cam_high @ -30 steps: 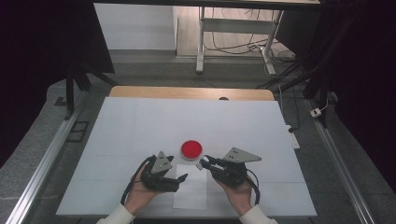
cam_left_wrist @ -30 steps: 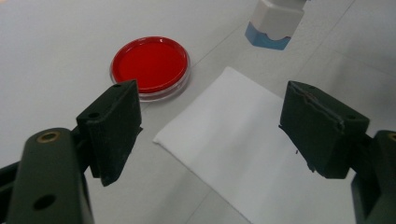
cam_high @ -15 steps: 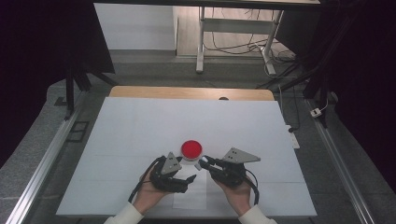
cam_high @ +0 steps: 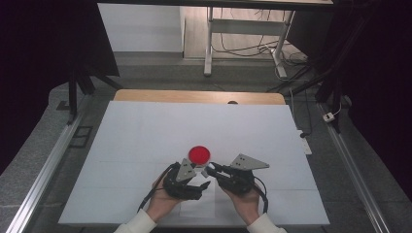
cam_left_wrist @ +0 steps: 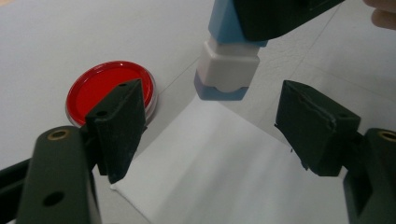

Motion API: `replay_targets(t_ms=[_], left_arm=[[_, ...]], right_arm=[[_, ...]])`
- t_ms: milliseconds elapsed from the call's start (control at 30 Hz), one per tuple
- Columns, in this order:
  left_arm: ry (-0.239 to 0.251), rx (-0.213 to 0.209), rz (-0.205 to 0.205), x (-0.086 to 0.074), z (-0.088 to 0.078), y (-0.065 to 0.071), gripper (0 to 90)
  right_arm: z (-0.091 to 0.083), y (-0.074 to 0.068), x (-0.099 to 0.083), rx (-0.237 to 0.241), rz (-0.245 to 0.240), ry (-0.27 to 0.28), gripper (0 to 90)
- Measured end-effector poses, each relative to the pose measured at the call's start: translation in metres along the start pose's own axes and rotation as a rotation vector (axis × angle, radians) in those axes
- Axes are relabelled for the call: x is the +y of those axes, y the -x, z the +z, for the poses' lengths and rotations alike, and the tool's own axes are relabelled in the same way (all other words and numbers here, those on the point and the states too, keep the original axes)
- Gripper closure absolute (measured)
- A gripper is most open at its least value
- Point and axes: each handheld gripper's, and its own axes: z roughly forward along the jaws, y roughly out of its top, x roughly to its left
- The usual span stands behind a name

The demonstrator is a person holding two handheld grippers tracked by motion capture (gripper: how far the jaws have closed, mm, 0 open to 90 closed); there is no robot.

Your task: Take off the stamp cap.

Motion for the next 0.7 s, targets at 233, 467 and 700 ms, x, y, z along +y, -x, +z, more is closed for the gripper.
replay_targets(t_ms=[233, 467, 700], left_arm=[[-0.009, 0.009, 0.003, 0.0008, 0.0053, 0.0016, 28.4], [-0.002, 0.019, 0.014, 0.0014, 0.0071, 0.0036, 33.2], [-0.004, 0.033, 0.035, 0.0019, 0.0101, 0.0063, 39.0]], right_arm=[[-0.0002, 0.0005, -0.0003, -0.001, 0.002, 0.002, 75.2], [-0.0007, 0.0013, -0.0005, -0.002, 0.008, 0.006, 75.2], [-0.0014, 0.0033, -0.0009, -0.011, 0.019, 0.015, 75.2]])
